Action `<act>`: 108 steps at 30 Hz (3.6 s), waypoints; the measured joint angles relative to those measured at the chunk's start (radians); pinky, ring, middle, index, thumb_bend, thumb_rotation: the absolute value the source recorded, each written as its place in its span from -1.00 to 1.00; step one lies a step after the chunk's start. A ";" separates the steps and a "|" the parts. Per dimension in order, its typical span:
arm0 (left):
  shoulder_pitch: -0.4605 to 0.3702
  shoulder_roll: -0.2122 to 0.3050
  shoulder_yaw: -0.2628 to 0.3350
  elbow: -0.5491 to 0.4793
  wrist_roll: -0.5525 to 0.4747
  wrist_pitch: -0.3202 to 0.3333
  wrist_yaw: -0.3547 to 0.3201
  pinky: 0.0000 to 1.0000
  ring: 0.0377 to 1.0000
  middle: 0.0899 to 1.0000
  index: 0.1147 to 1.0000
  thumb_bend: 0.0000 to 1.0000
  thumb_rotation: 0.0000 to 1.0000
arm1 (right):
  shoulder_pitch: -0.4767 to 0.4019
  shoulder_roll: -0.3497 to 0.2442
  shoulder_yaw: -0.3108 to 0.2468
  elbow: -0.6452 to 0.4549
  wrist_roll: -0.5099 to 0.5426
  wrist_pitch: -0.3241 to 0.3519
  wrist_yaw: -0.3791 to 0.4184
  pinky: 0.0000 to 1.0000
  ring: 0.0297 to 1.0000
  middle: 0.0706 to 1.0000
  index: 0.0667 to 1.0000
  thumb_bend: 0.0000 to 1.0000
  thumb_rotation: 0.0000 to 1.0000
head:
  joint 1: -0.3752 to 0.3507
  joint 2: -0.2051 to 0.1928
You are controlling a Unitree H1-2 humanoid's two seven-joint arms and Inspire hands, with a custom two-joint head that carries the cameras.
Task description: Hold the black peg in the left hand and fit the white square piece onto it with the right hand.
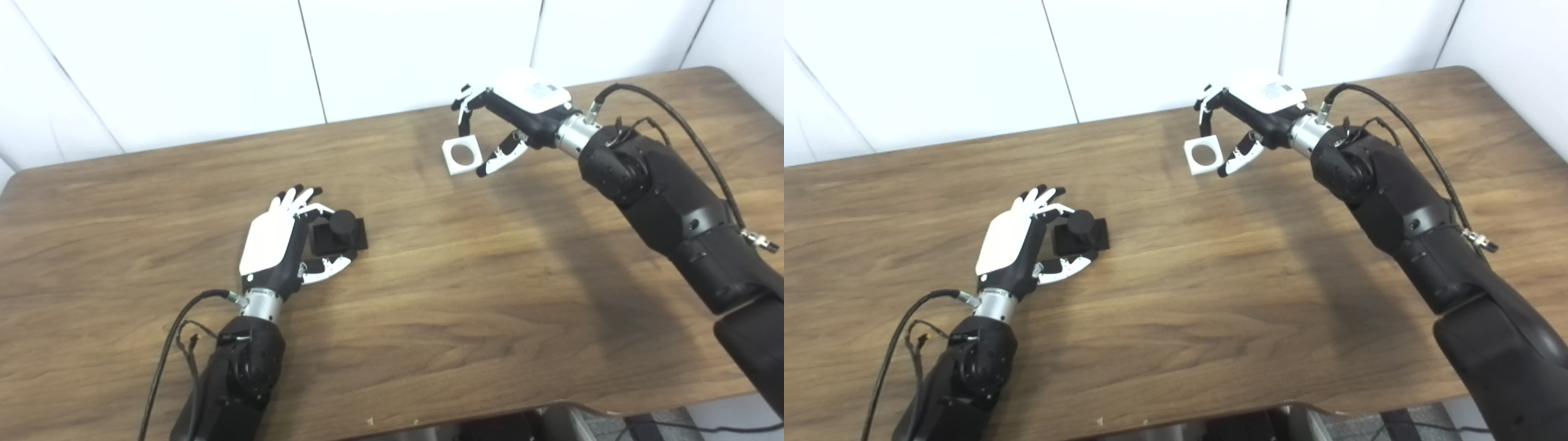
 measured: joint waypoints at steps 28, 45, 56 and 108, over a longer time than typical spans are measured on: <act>-0.016 -0.031 -0.011 0.037 0.017 0.020 0.032 1.00 0.96 0.84 0.07 0.40 -0.55 | 0.030 0.162 0.006 -0.265 0.074 0.049 0.212 0.95 0.77 0.58 -0.11 0.03 -0.69 | 0.111 0.012; -0.017 -0.033 -0.016 0.037 0.018 0.039 0.028 1.00 0.97 0.85 0.07 0.40 -0.52 | 0.029 0.252 0.044 -0.202 0.030 0.049 0.213 0.92 0.77 0.58 -0.11 0.03 -0.70 | 0.135 0.015; -0.016 -0.034 -0.018 0.035 0.018 0.046 0.028 1.00 0.97 0.85 0.08 0.38 -0.48 | 0.028 0.265 0.048 -0.138 0.018 0.047 0.210 0.98 0.79 0.58 -0.11 0.03 -0.70 | 0.140 0.015; -0.013 -0.035 -0.029 0.022 0.017 0.078 0.027 1.00 0.98 0.86 0.09 0.37 -0.45 | -0.012 0.331 0.049 -0.008 -0.001 0.079 0.146 0.92 0.76 0.58 -0.11 0.03 -0.70 | 0.144 0.020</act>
